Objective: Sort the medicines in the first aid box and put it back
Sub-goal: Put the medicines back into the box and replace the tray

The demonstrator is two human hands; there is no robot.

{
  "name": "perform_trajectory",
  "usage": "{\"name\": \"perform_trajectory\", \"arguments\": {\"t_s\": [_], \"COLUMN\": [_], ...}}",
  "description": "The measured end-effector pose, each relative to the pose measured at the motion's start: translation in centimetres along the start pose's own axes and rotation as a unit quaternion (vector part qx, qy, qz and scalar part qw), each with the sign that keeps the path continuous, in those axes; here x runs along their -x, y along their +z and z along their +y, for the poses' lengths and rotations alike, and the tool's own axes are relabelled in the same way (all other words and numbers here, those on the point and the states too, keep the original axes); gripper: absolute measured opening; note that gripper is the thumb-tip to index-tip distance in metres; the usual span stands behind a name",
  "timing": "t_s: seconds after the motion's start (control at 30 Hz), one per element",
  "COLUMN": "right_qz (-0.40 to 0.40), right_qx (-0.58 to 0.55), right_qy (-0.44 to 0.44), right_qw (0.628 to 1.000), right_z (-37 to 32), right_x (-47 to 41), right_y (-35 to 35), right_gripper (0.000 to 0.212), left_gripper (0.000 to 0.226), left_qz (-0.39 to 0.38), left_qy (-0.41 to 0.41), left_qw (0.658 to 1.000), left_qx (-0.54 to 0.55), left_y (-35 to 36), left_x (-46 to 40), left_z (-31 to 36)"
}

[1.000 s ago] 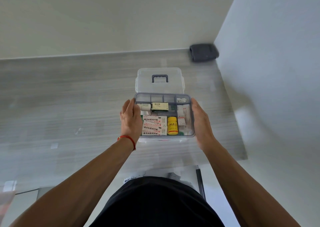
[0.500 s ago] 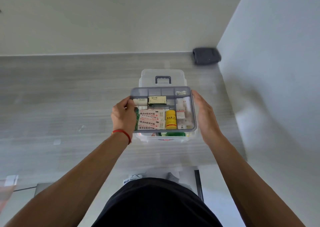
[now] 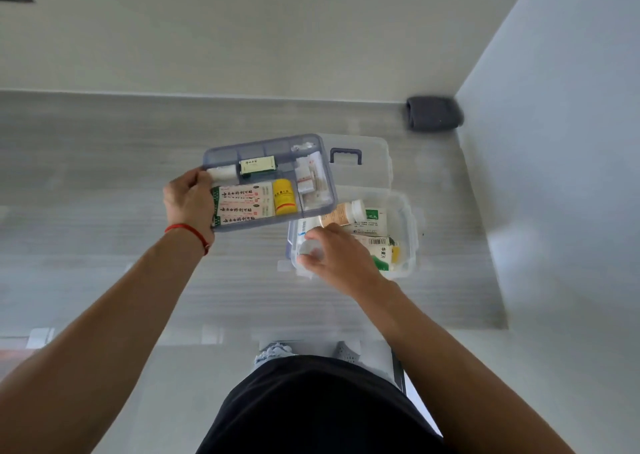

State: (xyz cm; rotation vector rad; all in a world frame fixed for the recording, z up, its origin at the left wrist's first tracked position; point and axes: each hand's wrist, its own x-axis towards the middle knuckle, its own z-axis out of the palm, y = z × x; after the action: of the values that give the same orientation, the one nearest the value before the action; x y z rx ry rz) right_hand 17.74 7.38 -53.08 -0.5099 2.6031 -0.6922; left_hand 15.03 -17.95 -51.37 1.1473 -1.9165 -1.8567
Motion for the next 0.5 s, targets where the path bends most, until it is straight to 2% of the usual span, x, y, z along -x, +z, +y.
{"name": "perform_trajectory", "arguments": {"t_s": [0.1, 0.23, 0.33, 0.43, 0.5], "right_qz": [-0.009, -0.025, -0.012, 0.028, 0.057], "right_qx": [0.026, 0.082, 0.086, 0.008, -0.106], "right_qy": [0.021, 0.036, 0.041, 0.06, 0.096], "right_qw": [0.999, 0.996, 0.995, 0.998, 0.988], "right_z": [-0.2, -1.2, -1.0, 0.5, 1.7], "right_x": [-0.8, -1.8, -1.6, -0.8, 0.0], "right_y": [-0.4, -1.1, -1.4, -2.9, -4.3], "right_gripper": [0.037, 0.031, 0.042, 0.034, 0.043], "left_gripper": [0.036, 0.038, 0.036, 0.029, 0.028], "left_qz": [-0.018, -0.02, -0.02, -0.026, -0.028], "left_qy": [0.006, -0.007, -0.012, 0.001, 0.001], "left_qw": [1.0, 1.0, 1.0, 1.0, 1.0], "left_qx": [-0.024, -0.007, 0.001, 0.004, 0.008], "left_y": [0.1, 0.4, 0.4, 0.3, 0.3], "left_x": [0.6, 0.9, 0.7, 0.6, 0.7], "left_z": [-0.4, -0.7, -0.4, -0.1, 0.1]}}
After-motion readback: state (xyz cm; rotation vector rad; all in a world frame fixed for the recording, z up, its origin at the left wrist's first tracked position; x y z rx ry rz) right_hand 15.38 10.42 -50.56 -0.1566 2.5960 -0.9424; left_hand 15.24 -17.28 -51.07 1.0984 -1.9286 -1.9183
